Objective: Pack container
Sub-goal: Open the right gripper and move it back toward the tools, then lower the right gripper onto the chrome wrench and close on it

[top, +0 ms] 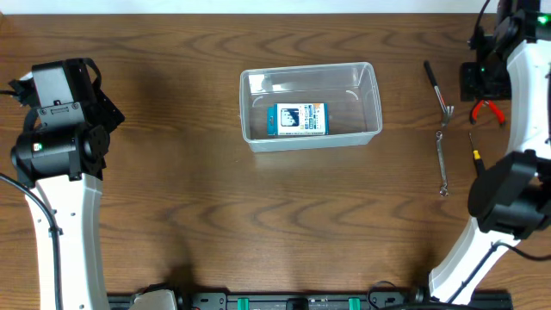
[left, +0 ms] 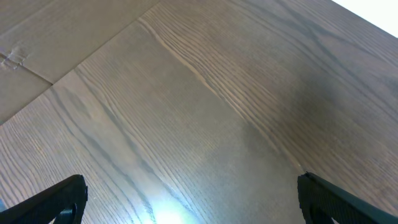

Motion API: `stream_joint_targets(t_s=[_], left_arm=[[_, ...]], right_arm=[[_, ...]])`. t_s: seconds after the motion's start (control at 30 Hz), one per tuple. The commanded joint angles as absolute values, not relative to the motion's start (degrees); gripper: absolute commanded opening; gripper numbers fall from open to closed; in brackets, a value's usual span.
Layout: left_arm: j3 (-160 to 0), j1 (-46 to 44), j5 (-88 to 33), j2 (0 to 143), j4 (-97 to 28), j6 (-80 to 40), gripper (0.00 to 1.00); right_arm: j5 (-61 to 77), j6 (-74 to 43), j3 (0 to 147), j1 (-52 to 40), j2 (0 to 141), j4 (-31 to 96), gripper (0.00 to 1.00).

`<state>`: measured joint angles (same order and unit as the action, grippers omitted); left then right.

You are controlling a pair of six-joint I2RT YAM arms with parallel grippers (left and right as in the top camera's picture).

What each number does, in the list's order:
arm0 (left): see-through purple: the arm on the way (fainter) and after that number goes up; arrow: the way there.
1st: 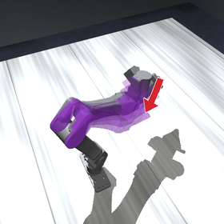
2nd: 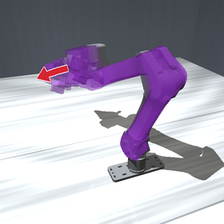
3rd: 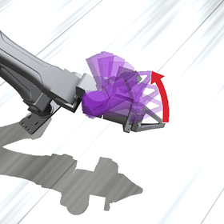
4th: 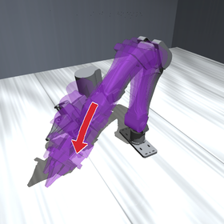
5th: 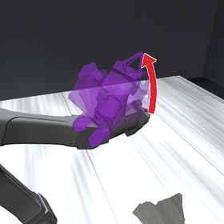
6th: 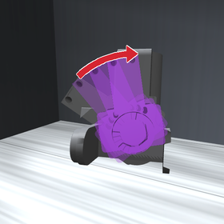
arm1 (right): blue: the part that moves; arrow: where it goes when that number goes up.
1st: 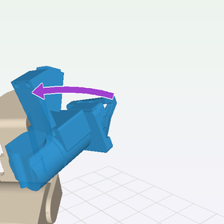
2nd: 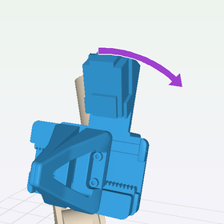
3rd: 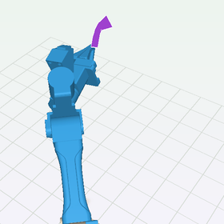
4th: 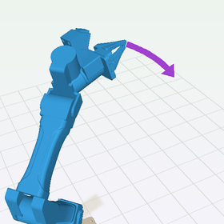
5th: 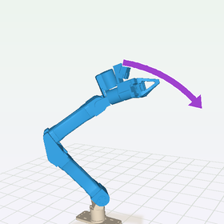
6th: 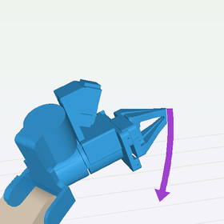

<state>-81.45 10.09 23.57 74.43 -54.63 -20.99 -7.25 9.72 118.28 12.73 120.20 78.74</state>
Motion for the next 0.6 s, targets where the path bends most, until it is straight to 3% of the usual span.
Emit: stream_joint_targets(t_s=[0.0,0.57], left_arm=[[-81.9,10.3,24.7,74.6,-54.6,-21.6,0.98],[-81.9,10.3,24.7,74.6,-54.6,-21.6,0.98]], right_arm=[[-6.8,10.9,118.0,12.8,122.3,77.8,0.47],[-4.8,14.3,117.9,12.8,129.0,74.9,0.43]])
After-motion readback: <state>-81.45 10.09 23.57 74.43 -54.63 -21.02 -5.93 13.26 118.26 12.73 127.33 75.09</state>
